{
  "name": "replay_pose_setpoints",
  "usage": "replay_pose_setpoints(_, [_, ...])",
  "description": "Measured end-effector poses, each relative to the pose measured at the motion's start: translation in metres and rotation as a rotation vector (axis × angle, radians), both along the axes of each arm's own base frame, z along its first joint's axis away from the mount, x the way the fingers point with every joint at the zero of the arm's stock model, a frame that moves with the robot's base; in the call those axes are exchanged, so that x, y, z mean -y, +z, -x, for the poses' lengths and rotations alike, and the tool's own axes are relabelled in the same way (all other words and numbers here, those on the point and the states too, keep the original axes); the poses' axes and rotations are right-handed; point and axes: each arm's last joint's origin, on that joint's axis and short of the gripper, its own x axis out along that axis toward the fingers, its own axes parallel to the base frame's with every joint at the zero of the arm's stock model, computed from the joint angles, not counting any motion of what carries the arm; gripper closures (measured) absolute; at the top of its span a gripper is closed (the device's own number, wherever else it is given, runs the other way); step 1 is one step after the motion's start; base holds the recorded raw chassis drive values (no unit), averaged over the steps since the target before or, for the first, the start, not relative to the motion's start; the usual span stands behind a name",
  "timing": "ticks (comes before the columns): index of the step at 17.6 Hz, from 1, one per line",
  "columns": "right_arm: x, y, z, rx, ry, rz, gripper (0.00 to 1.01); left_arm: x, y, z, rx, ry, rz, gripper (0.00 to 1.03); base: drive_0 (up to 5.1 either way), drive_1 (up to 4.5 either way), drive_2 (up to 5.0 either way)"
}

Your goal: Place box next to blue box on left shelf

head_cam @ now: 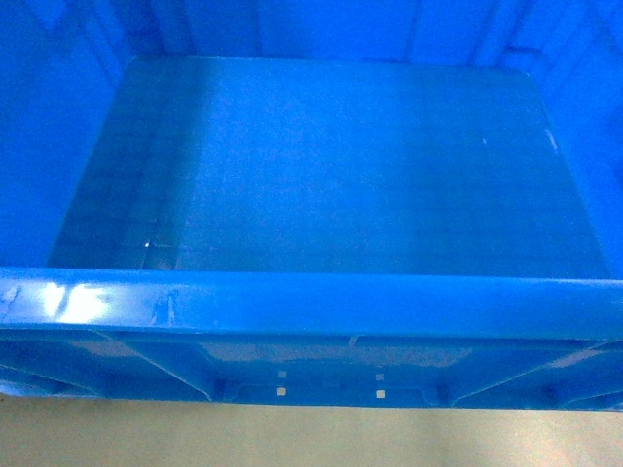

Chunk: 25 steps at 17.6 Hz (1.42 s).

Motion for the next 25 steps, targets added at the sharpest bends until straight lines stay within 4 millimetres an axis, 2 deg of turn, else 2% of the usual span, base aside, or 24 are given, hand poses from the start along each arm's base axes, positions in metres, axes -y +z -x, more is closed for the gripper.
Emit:
replay_pose_setpoints(12, [0.0, -0.0007, 0.0001, -0.006, 0.0, 0.001, 0.93, 0.0, -0.0003, 0.0, -0.003, 0.0, -0.001, 0.86, -4.7, 0.83, 3.7])
replay_pose_setpoints(25, [0.0, -0.0003, 0.0, -0.002, 0.0, 0.001, 0.93, 0.0, -0.0002, 0.0, -0.001, 0.0, 0.0, 0.86, -4.9, 2.18, 2.6])
